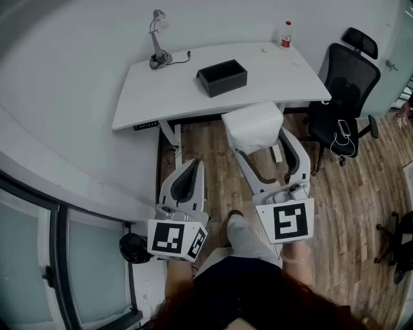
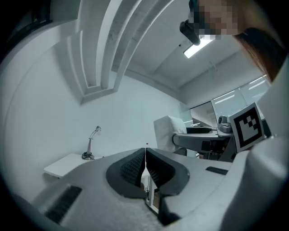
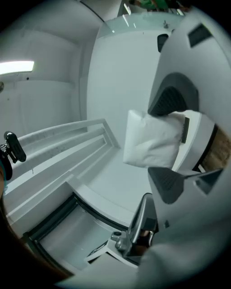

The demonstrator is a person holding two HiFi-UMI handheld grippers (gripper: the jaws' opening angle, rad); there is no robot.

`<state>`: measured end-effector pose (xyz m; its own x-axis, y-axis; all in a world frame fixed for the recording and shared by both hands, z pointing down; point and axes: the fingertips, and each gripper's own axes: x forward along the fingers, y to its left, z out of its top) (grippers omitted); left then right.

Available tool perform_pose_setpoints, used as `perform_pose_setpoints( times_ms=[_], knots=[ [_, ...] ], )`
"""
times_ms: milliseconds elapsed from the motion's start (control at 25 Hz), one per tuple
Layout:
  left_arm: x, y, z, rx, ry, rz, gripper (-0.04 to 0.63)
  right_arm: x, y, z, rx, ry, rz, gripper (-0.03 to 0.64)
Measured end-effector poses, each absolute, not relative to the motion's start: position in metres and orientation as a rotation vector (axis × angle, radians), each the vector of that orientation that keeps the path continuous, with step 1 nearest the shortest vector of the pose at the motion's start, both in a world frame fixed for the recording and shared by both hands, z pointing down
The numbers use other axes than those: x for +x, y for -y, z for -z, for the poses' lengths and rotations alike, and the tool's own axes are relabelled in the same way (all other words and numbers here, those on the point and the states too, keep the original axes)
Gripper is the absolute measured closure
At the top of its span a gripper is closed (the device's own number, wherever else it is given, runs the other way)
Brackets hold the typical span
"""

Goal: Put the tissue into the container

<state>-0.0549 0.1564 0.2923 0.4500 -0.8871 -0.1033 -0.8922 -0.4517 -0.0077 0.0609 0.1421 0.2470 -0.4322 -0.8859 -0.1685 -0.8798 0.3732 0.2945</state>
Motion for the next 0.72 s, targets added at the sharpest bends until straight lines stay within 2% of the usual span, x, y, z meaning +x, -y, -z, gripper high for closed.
perform_pose_setpoints(
  times_ms=[720],
  knots=[
    [-0.044,-0.06,-0.288,-2.626,-1.561,-0.094,0.566,0.063,-0.046,-0.249,1.653,2.59,0.546,0.236]
  ],
)
